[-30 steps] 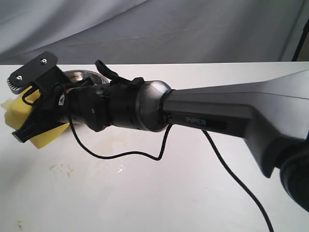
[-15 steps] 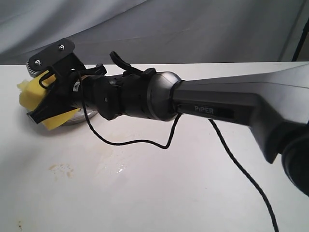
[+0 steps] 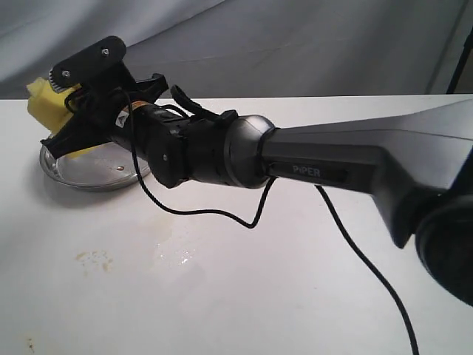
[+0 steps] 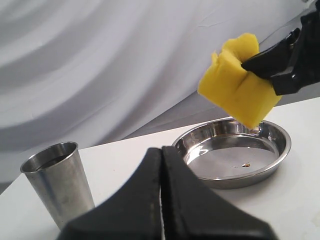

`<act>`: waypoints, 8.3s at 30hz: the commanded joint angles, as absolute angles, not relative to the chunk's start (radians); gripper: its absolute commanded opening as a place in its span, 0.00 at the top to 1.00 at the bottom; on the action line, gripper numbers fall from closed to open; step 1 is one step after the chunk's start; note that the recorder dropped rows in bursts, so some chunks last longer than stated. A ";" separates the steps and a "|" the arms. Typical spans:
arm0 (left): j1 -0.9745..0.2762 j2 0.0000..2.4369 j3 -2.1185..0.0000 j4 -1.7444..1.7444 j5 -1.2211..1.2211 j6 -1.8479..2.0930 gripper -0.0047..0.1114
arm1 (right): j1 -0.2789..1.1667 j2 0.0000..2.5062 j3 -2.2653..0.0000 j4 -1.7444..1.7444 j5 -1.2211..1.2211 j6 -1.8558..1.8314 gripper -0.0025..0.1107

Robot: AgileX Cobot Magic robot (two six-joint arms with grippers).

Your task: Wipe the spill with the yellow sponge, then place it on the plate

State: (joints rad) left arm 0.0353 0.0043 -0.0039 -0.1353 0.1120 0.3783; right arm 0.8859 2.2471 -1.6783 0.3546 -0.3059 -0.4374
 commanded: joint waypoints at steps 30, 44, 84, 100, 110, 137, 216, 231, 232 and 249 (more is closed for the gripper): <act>0.031 0.000 0.000 -0.138 0.101 0.376 0.96 | 0.799 2.640 -2.072 0.372 -0.283 -0.430 0.46; 0.031 0.000 0.000 -0.138 0.101 0.376 0.96 | 0.805 2.467 -2.072 0.336 -0.138 -0.464 0.33; 0.031 0.000 0.000 -0.138 0.101 0.376 0.96 | 0.639 1.356 -0.347 0.418 -0.678 -0.455 0.98; 0.031 0.000 0.000 -0.138 0.101 0.376 0.96 | 0.639 1.226 -0.217 0.418 -0.690 -0.455 0.98; 0.031 0.000 0.000 -0.138 0.101 0.376 0.96 | 0.639 1.224 -0.217 0.463 -0.831 -0.457 0.98; 0.031 0.000 0.000 -0.138 0.101 0.376 0.96 | 0.072 0.659 -0.217 0.702 -0.296 -0.700 0.98; 0.031 0.000 0.000 -0.138 0.101 0.376 0.96 | -0.128 0.000 0.000 -0.114 0.344 0.121 0.98; 0.031 0.000 0.000 -0.138 0.101 0.376 0.96 | -0.128 0.000 0.000 -0.114 0.344 0.119 0.98; 0.031 0.000 0.000 -0.138 0.101 0.376 0.96 | -0.128 0.000 0.000 -0.114 0.344 0.119 0.98; 0.031 0.000 0.000 -0.138 0.101 0.376 0.96 | -0.128 0.000 0.000 -0.114 0.344 0.122 0.98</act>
